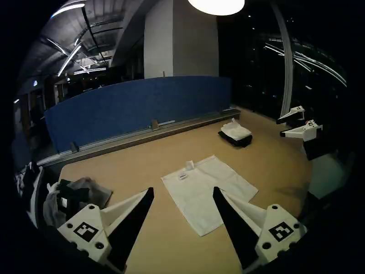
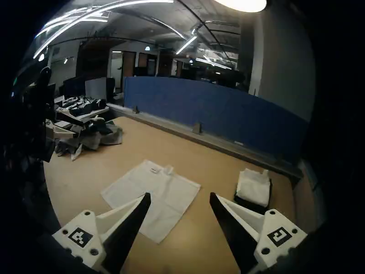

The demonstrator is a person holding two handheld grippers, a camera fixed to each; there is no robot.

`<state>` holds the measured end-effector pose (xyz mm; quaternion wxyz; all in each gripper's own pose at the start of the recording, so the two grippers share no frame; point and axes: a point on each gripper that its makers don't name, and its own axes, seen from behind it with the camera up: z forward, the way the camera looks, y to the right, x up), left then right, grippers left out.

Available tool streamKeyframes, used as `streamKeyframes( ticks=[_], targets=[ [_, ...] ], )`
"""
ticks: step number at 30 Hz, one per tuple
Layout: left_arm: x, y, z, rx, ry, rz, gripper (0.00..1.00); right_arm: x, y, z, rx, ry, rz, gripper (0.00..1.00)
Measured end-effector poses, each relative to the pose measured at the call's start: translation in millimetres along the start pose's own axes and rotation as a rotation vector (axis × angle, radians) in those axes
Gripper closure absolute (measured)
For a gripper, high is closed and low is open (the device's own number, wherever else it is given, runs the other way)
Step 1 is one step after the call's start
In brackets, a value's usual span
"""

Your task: Fold towel

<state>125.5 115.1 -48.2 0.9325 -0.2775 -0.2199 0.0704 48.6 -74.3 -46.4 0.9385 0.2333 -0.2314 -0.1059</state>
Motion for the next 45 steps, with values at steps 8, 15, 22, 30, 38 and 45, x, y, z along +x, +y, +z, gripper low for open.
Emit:
streamKeyframes(
  ticks=[8, 15, 22, 30, 38, 45],
  targets=[
    [-24, 7.8, 13.1, -0.027, -0.041, 0.016, 0.04, -17, -7, 13.6, 0.01, -0.025, -0.003, 0.0],
    [-52, 18.6, 33.8, -0.05, -0.07, 0.019, 0.04, -40, -12, 31.7, 0.014, -0.04, 0.018, 0.0],
    [-88, 24.8, 60.5, -0.059, -0.117, 0.046, 0.04, -67, -20, 50.6, 0.022, -0.064, 0.009, 0.0],
    [-122, 32.8, 84.6, -0.083, -0.156, 0.056, 0.04, -95, -31, 70.9, 0.042, -0.09, -0.003, 0.0],
    [-150, 41.7, 98.7, -0.108, -0.201, 0.076, 0.04, -128, -40, 83.4, 0.062, -0.14, -0.007, 0.0],
    [-168, 47.4, 105.4, -0.135, -0.242, 0.091, 0.03, -154, -48, 90.3, 0.084, -0.195, -0.015, 0.0]
  ],
)
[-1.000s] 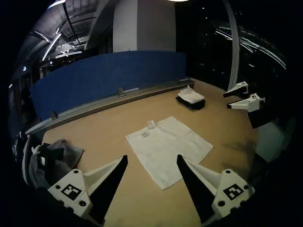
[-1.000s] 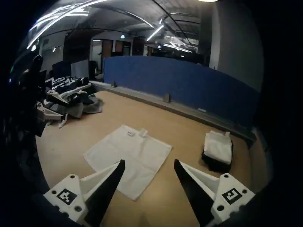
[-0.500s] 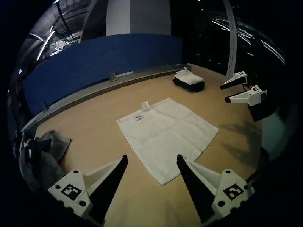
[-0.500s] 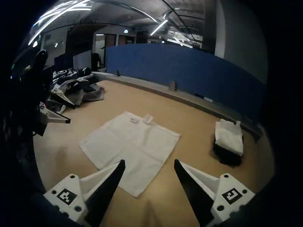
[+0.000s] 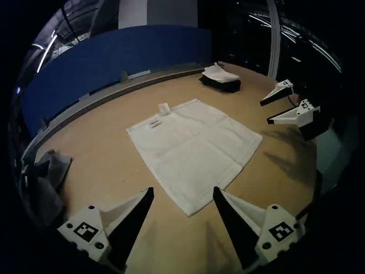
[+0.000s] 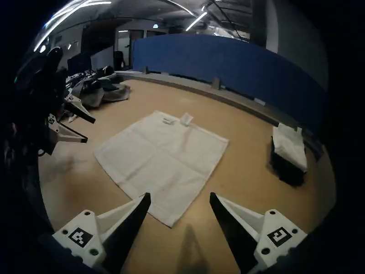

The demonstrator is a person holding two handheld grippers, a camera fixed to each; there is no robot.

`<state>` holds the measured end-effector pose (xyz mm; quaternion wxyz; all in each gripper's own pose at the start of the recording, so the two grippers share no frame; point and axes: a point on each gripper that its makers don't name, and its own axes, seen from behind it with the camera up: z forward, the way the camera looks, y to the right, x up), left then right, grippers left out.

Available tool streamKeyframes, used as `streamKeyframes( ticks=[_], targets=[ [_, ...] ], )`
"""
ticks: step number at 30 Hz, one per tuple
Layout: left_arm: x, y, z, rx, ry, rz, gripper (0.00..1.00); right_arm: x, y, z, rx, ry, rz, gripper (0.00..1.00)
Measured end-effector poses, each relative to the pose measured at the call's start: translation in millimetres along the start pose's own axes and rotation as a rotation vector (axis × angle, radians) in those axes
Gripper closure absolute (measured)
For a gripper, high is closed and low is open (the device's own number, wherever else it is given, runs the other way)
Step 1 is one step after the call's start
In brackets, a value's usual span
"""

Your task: Fold towel

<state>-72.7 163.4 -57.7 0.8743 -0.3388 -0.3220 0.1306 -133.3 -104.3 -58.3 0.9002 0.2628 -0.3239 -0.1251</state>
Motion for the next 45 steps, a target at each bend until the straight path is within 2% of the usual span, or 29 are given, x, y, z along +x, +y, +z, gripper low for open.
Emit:
streamKeyframes(
  ticks=[9, 20, 31, 36, 39, 45],
  targets=[
    [-16, 7.9, 10.4, -0.027, -0.044, 0.007, 0.03, -19, -3, 12.1, 0.016, -0.048, -0.011, 0.0],
    [-40, 17.3, 20.1, -0.07, -0.14, 0.02, 0.04, -44, -7, 18.0, 0.049, -0.139, -0.019, 0.0],
    [-44, 19.0, 26.9, -0.084, -0.178, 0.021, 0.04, -55, -6, 22.7, 0.059, -0.177, -0.012, 0.0],
    [-43, 18.5, 28.4, -0.083, -0.188, 0.029, 0.05, -58, -6, 23.7, 0.059, -0.194, -0.01, 0.08],
    [-45, 19.0, 29.2, -0.083, -0.203, 0.033, 0.11, -60, -6, 24.3, 0.058, -0.205, -0.01, 0.16],
    [-52, 20.5, 31.5, -0.082, -0.229, 0.044, 0.25, -65, -10, 23.8, 0.073, -0.223, -0.01, 0.24]
  ],
)
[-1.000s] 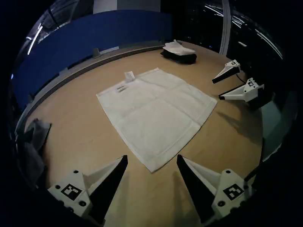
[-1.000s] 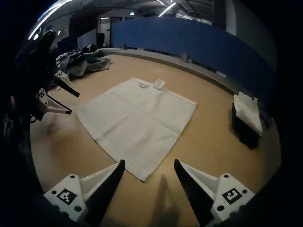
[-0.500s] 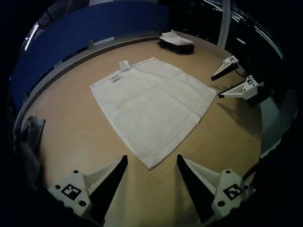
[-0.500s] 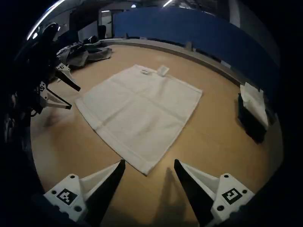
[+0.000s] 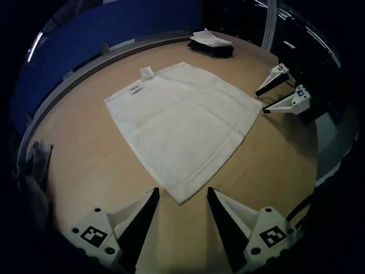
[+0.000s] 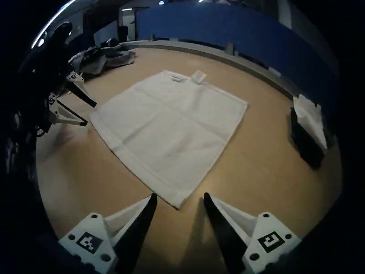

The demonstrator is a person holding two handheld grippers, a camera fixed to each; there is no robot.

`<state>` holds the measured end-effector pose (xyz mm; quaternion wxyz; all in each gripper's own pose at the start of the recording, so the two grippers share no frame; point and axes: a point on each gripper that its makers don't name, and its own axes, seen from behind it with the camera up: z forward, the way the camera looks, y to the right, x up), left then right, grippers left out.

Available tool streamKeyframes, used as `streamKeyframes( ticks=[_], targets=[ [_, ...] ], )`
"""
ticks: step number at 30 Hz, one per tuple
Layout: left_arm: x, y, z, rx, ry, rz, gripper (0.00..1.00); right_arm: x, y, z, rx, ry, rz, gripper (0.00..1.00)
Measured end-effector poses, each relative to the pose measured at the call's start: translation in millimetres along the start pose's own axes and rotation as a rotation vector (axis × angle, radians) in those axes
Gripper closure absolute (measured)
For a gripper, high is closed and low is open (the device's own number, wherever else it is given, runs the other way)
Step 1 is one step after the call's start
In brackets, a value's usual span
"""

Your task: Fold towel

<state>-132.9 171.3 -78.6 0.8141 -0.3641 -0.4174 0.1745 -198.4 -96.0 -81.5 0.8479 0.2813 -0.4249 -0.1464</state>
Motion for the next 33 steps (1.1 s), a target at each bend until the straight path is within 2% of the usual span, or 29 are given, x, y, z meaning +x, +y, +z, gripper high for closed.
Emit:
streamKeyframes(
  ticks=[7, 17, 19, 23, 26, 30, 33],
  targets=[
    [-5.9, -3.0, 4.0, 0.018, -0.029, 0.012, 0.4, -3.9, -1.0, 2.7, 0.012, -0.015, 0.011, 0.35],
    [-7.2, -3.9, 4.8, 0.026, -0.039, 0.013, 0.49, -3.1, 0.0, 5.8, 0.017, -0.02, 0.022, 0.46],
    [-7.2, -3.0, 5.1, 0.024, -0.042, 0.016, 0.53, -2.9, -0.6, 6.1, 0.019, -0.022, 0.019, 0.52],
    [-6.7, -2.6, 5.5, 0.03, -0.047, 0.022, 0.72, -2.1, -1.3, 6.4, 0.02, -0.023, 0.021, 0.68],
    [-6.1, -1.8, 5.1, 0.032, -0.048, 0.029, 0.75, -2.3, -1.2, 6.2, 0.019, -0.024, 0.024, 0.73],
    [-6.1, -1.1, 5.2, 0.032, -0.047, 0.031, 0.84, -1.5, -0.9, 4.7, 0.02, -0.02, 0.022, 0.87],
    [-5.7, -2.0, 5.9, 0.037, -0.045, 0.032, 0.9, -1.0, -1.1, 3.8, 0.016, -0.019, 0.015, 0.91]
  ],
)
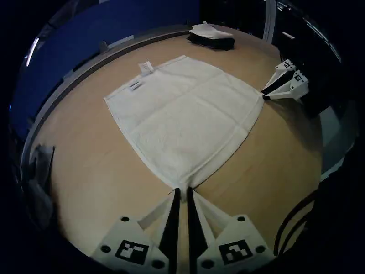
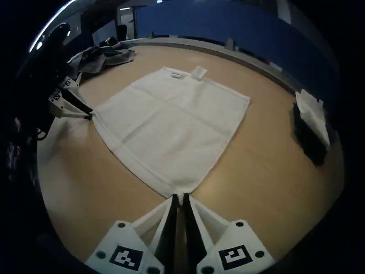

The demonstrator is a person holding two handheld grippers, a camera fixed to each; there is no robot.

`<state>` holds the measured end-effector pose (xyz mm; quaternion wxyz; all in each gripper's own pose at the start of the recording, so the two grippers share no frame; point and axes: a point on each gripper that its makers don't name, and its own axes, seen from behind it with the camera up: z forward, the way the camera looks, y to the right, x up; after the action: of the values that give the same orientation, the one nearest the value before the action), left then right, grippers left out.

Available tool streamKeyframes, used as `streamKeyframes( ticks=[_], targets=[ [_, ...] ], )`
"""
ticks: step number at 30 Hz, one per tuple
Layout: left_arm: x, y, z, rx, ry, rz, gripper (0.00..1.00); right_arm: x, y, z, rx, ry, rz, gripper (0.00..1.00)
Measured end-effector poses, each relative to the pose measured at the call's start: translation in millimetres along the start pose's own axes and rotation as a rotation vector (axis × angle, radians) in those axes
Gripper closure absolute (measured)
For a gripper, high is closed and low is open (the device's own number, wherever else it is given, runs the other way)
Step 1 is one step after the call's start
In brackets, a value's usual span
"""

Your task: Fold towel

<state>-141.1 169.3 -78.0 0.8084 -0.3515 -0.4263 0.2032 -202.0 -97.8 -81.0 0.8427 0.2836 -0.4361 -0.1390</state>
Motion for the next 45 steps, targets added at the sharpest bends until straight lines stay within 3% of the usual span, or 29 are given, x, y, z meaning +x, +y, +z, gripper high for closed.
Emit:
streamKeyframes(
  ticks=[21, 33, 45],
  targets=[
    [1, 1.3, -5.4, 0.002, 0.004, -0.013, 0.92, 10, -2, -9.4, 0.004, 0.024, 0.015, 0.93],
    [20, 2.1, -28.7, 0.025, 0.044, -0.06, 0.92, 32, -2, -28.6, -0.008, 0.073, 0.019, 0.93],
    [45, -0.1, -63.8, 0.061, 0.099, -0.113, 0.92, 60, -1, -60.4, -0.011, 0.134, 0.022, 0.94]
  ],
)
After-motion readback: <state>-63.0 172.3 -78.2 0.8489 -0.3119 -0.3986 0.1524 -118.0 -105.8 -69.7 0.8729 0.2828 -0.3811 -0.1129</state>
